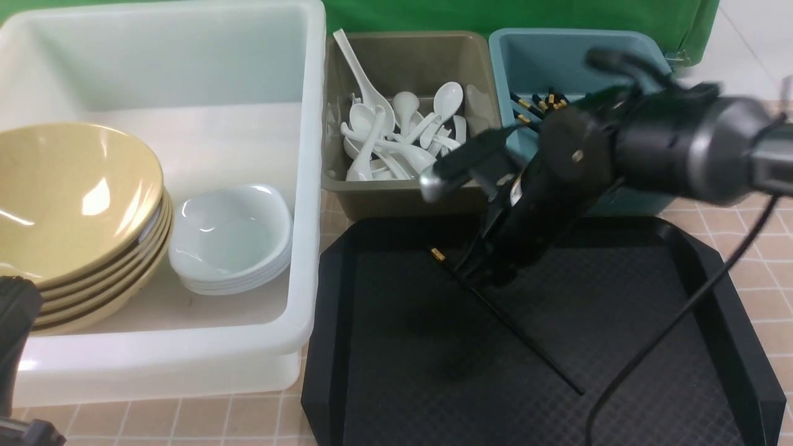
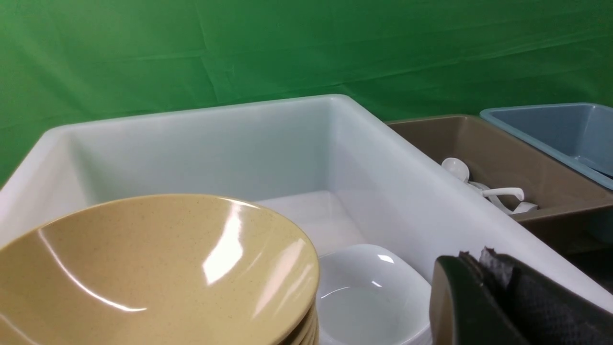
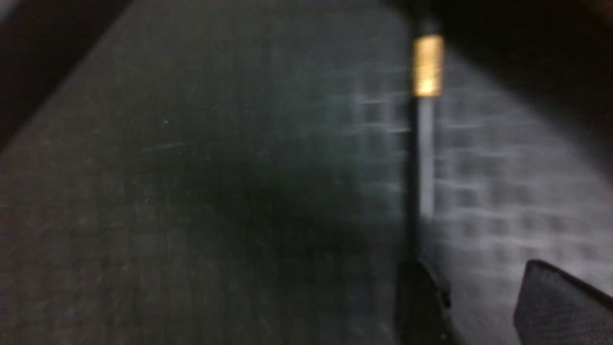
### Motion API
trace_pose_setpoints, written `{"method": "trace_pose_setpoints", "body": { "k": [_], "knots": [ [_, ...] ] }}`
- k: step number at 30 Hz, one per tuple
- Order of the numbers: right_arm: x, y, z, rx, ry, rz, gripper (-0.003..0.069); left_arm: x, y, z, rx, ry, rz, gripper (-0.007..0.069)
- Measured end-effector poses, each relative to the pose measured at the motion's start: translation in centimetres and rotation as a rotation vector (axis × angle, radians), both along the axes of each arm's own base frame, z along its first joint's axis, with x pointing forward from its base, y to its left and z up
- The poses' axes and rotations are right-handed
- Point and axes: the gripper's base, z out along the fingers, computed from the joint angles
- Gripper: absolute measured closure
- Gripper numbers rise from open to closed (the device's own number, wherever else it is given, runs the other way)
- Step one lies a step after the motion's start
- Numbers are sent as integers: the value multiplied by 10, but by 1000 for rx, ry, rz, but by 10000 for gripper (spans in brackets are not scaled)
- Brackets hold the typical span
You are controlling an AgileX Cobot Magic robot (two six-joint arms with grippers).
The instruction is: On brown table put chopsticks spoon bowls plates into blue grey white boxes.
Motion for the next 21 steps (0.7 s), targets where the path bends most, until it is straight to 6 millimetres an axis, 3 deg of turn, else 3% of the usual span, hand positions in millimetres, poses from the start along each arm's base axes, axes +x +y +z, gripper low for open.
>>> {"method": "trace_pose_setpoints", "body": {
  "k": [4, 6, 10, 13, 18, 19, 20, 21],
  "knots": [
    [4, 3, -24, -25, 36, 3, 361, 0, 0, 0, 6, -1, 1, 620],
    [5, 4, -24, -24, 36, 5, 400, 0, 0, 0, 8, -2, 2, 620],
    [-2, 12, -23, -45, 39, 72, 563, 0, 0, 0, 10, -2, 2, 620],
    [-12, 18, -12, -53, 36, 123, 592, 0, 0, 0, 10, -2, 2, 620],
    [-23, 10, 68, 19, -221, 170, 592, 0, 0, 0, 10, -3, 2, 620],
    [-24, 7, 77, 32, -254, 165, 592, 0, 0, 0, 10, -3, 2, 620],
    [-23, -6, 111, 66, -411, 148, 592, 0, 0, 0, 10, -3, 2, 620],
    [-21, -12, 123, 78, -477, 139, 592, 0, 0, 0, 10, -3, 2, 620]
  ]
}}
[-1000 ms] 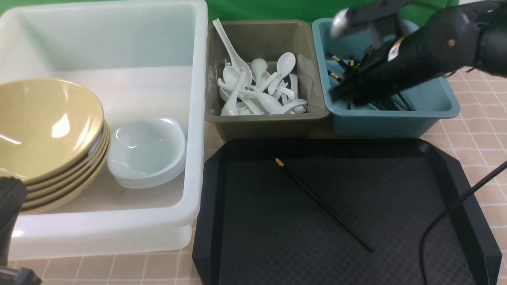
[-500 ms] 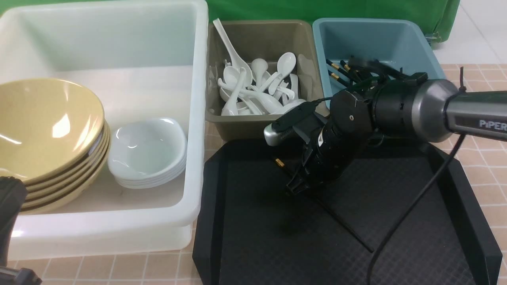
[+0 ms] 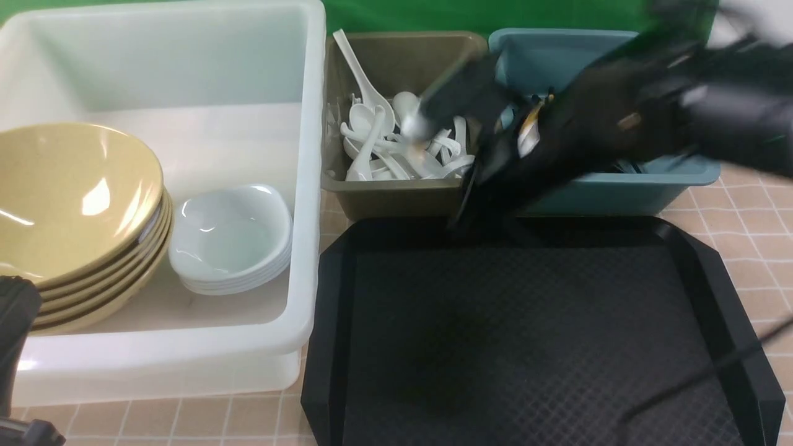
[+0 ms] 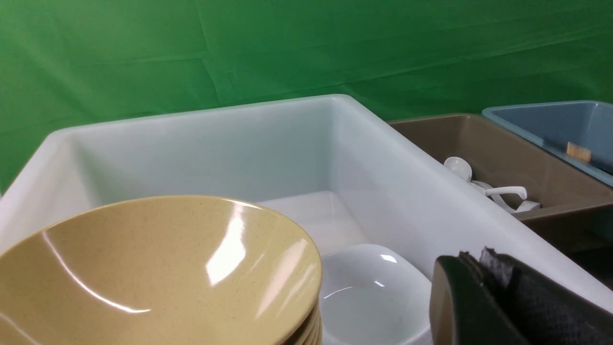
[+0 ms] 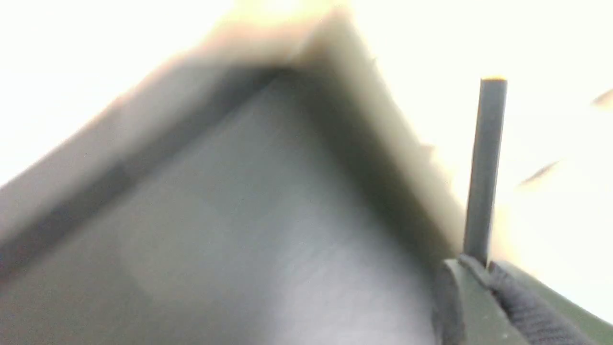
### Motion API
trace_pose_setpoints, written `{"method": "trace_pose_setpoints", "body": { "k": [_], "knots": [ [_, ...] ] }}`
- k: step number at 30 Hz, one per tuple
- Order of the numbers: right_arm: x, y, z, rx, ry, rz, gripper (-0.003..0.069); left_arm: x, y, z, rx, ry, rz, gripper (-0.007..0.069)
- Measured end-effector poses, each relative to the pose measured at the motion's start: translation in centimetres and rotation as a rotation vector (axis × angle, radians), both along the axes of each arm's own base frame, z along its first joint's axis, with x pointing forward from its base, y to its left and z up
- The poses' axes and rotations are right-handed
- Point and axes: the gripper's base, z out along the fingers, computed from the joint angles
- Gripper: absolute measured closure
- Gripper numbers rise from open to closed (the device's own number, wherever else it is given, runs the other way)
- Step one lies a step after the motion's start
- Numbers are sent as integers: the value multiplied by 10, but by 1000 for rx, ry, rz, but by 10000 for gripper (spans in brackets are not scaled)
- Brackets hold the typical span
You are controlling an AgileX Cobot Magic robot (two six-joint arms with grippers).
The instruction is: On brown table put chopsticks spoon bowls plates into blue grey white boxes.
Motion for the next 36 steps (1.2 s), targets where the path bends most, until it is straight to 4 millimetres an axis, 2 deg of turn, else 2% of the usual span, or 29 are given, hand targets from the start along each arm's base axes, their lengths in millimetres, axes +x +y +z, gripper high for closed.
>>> {"method": "trace_pose_setpoints", "body": {
  "k": [1, 3, 5, 8, 11, 12, 13, 15, 17, 18, 19, 20, 21, 22, 24, 26, 28, 29, 30, 33, 35, 36],
  "knots": [
    [6, -14, 24, 68, -137, -29, 592, 0, 0, 0, 0, 0, 0, 620],
    [19, -35, 49, 162, -314, -77, 592, 0, 0, 1, -1, -8, 1, 620],
    [33, -52, 56, 218, -419, -119, 586, 0, 0, 2, -4, -24, 3, 620],
    [57, -74, 47, 279, -470, -196, 541, 0, 0, 3, -6, -36, 5, 620],
    [73, -92, 29, 314, -412, -289, 447, 0, 0, 4, -7, -39, 5, 620],
    [73, -93, 28, 311, -408, -293, 439, 0, 0, 4, -7, -39, 5, 620],
    [73, -102, 25, 306, -362, -338, 377, 0, 0, 4, -7, -39, 5, 620],
    [67, -109, 29, 287, -322, -368, 340, 0, 0, 4, -7, -39, 5, 620],
    [50, -115, 46, 248, -299, -380, 344, 0, 0, 4, -7, -39, 5, 620],
    [32, -117, 63, 226, -308, -369, 371, 0, 0, 4, -7, -39, 5, 620],
    [32, -117, 62, 226, -307, -369, 377, 0, 0, 4, -7, -39, 5, 620],
    [2, -119, 88, 205, -364, -327, 448, 0, 0, 4, -7, -39, 5, 620],
    [-13, -120, 97, 202, -397, -305, 476, 0, 0, 4, -7, -39, 5, 620],
    [-18, -119, 100, 203, -408, -294, 495, 0, 0, 4, -7, -39, 5, 620],
    [-63, -119, 115, 223, -499, -221, 588, 0, 0, 4, -7, -39, 5, 620],
    [-105, -122, 120, 265, -591, -161, 620, 0, 0, 4, -7, -39, 5, 620],
    [-132, -128, 108, 287, -619, -134, 622, 0, 0, 4, -7, -39, 5, 620],
    [-138, -129, 105, 290, -622, -129, 622, 0, 0, 4, -7, -39, 5, 620],
    [-155, -135, 84, 295, -613, -120, 622, 0, 0, 4, -7, -39, 5, 620],
    [-176, -143, 34, 276, -533, -124, 622, 0, 0, 4, -7, -39, 5, 620],
    [-183, -146, 14, 263, -499, -126, 622, 0, 0, 4, -7, -39, 5, 620],
    [-191, -150, -10, 242, -456, -127, 622, 0, 0, 4, -7, -39, 5, 620]
  ]
}}
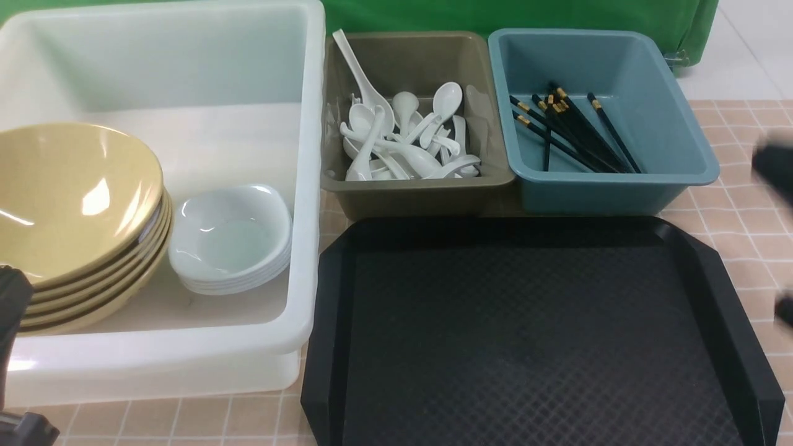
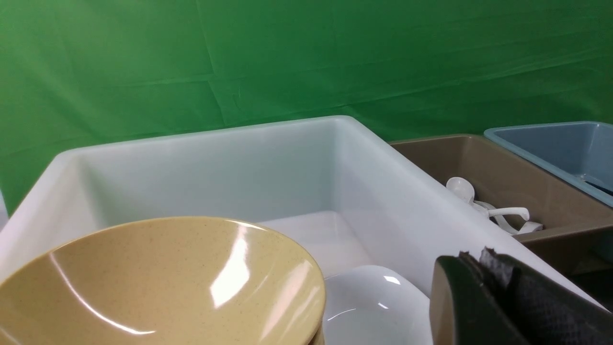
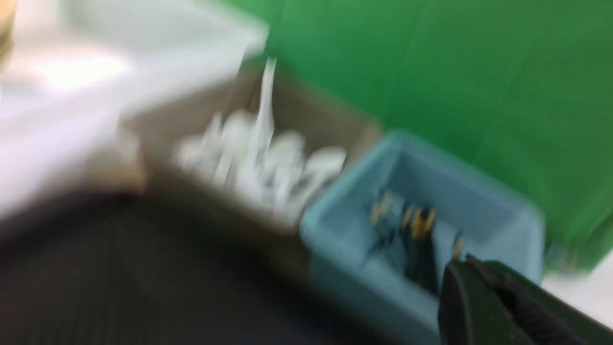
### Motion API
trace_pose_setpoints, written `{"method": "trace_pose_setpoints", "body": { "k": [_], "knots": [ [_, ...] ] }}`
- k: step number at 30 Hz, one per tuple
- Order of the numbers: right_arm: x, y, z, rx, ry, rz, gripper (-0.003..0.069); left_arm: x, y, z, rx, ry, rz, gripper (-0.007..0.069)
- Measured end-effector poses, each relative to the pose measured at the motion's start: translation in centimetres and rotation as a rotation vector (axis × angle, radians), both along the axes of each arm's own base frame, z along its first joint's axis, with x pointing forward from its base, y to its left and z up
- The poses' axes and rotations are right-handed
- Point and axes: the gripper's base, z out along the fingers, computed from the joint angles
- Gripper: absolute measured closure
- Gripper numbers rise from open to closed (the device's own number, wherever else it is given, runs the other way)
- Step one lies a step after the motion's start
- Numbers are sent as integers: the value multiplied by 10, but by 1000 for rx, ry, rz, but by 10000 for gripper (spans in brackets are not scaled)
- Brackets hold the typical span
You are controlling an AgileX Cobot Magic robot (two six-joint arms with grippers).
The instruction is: On brown table put chopsticks spoon bowls plates into blue grey white boxes.
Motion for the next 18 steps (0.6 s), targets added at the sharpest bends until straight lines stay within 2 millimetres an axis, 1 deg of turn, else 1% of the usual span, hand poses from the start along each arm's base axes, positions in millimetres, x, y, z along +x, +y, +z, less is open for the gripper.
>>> {"method": "trace_pose_setpoints", "body": {
  "k": [1, 2, 3, 4, 5, 6, 7, 8, 9, 11, 12, 14, 18],
  "knots": [
    [-1, 0, -3, -1, 6, 0, 622, 0, 0, 0, 0, 0, 0, 620],
    [-8, -3, -28, -8, 59, -4, 622, 0, 0, 0, 0, 0, 0, 620],
    [-9, -4, -27, -2, 58, -5, 622, 0, 0, 0, 0, 0, 0, 620],
    [-15, -7, -48, 16, 120, -23, 622, 0, 0, 0, 0, 0, 0, 620],
    [-16, -8, -50, 18, 127, -28, 622, 0, 0, 0, 0, 0, 0, 620],
    [-20, -12, -63, 38, 176, -64, 622, 0, 0, 0, 0, 0, 0, 620],
    [-24, -17, -70, 59, 206, -100, 622, 0, 0, 0, 0, 0, 0, 620],
    [-24, -17, -70, 58, 208, -100, 622, 0, 0, 0, 0, 0, 0, 620],
    [-28, -24, -73, 93, 234, -170, 622, 0, 0, 0, 0, 0, 0, 620],
    [-31, -28, -73, 106, 232, -205, 621, 0, 0, 0, 0, 0, 0, 620],
    [-35, -34, -70, 123, 206, -249, 621, 0, 0, 0, 0, 0, 0, 620],
    [-40, -38, -69, 137, 163, -277, 621, 0, 0, 0, 0, 0, 0, 620],
    [-58, -48, -76, 193, 37, -344, 621, 0, 0, 0, 0, 0, 0, 620]
  ]
}}
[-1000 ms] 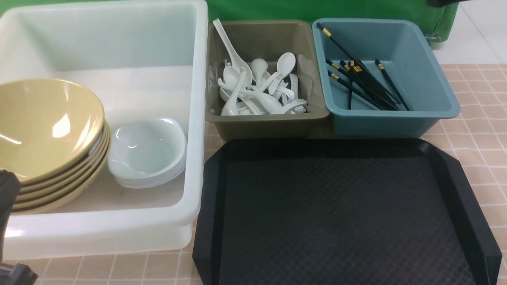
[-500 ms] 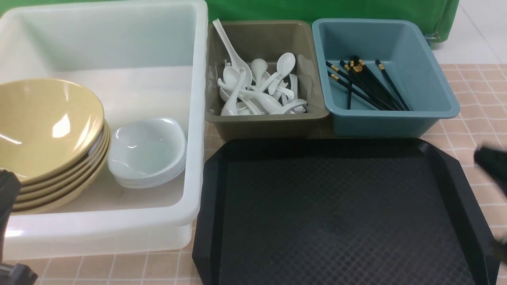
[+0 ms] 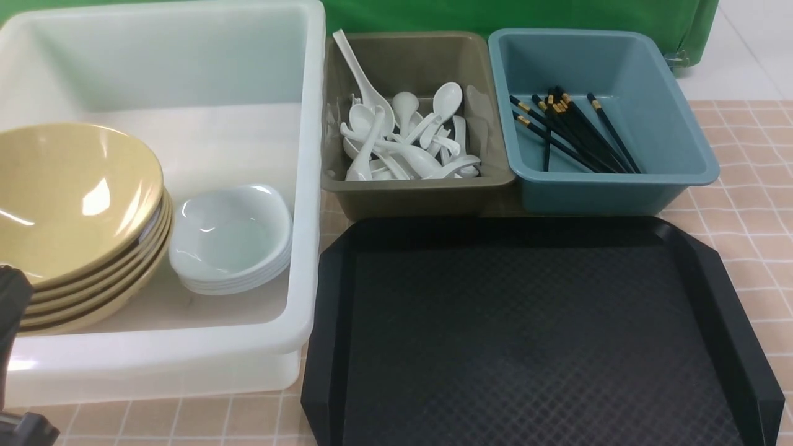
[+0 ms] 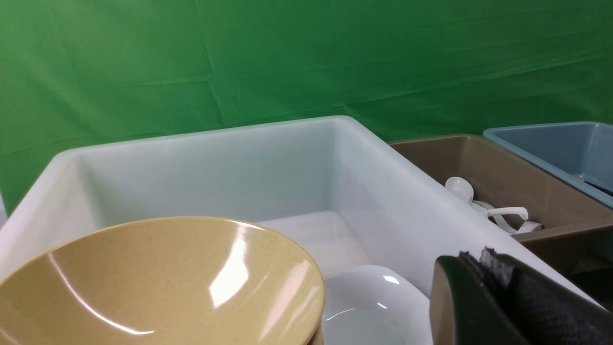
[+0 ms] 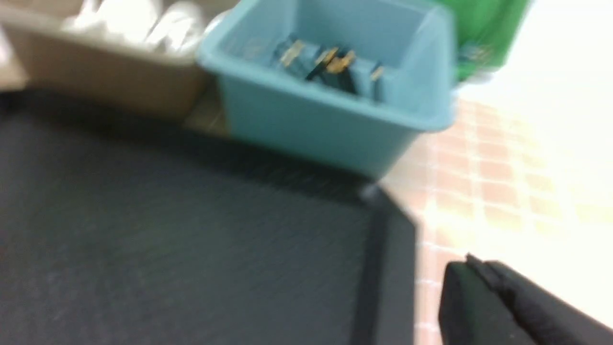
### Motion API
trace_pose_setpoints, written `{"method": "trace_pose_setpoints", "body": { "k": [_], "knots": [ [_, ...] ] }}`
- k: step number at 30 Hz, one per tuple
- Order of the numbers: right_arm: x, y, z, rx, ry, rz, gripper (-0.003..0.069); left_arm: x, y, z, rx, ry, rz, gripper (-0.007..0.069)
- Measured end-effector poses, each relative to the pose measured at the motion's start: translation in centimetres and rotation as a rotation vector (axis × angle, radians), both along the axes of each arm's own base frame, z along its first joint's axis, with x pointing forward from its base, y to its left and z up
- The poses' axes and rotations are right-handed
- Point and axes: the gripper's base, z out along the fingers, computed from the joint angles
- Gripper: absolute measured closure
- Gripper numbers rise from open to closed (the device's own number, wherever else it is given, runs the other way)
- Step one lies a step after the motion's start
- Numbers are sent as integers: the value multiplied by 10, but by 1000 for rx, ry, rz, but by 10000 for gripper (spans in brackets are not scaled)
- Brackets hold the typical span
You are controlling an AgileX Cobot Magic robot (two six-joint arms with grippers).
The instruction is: On brown table put chopsticks spoon bowls plates into blue grey white boxes.
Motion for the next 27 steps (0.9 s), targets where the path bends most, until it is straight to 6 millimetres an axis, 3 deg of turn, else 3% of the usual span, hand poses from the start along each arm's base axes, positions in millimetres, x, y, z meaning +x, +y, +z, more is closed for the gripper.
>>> {"method": "trace_pose_setpoints", "body": {
  "k": [5, 9, 16, 27],
  "knots": [
    [-13, -6, -26, 81, -94, -103, 620, 0, 0, 0, 0, 0, 0, 620],
    [-16, -9, -46, 168, -23, -185, 617, 0, 0, 0, 0, 0, 0, 620],
    [-17, -9, -50, 57, 13, -165, 612, 0, 0, 0, 0, 0, 0, 620],
    [-17, -8, -50, 52, 14, -161, 608, 0, 0, 0, 0, 0, 0, 620]
  ]
}}
